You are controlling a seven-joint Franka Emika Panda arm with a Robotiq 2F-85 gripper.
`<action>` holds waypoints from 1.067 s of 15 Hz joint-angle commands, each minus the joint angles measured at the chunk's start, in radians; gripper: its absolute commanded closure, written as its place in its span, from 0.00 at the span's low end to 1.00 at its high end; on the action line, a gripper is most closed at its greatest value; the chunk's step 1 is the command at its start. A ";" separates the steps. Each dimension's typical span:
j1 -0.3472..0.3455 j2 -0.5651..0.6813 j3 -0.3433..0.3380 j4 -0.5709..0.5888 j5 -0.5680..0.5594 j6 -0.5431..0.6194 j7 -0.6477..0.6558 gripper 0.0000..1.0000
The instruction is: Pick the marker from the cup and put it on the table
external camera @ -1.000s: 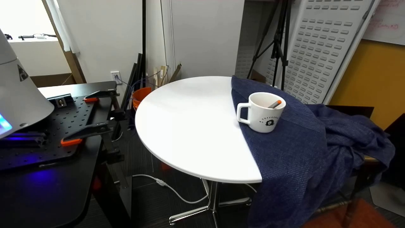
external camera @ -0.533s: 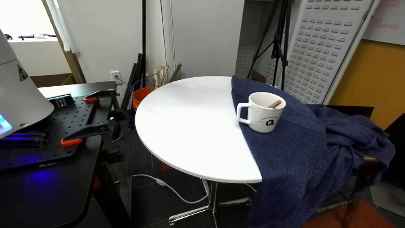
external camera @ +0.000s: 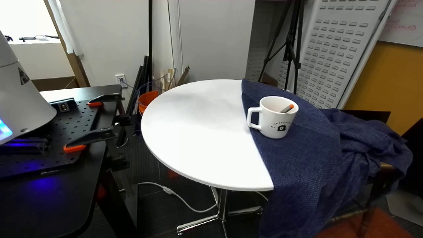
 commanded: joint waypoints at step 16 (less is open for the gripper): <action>0.084 0.442 -0.109 0.158 -0.757 -0.116 0.834 0.00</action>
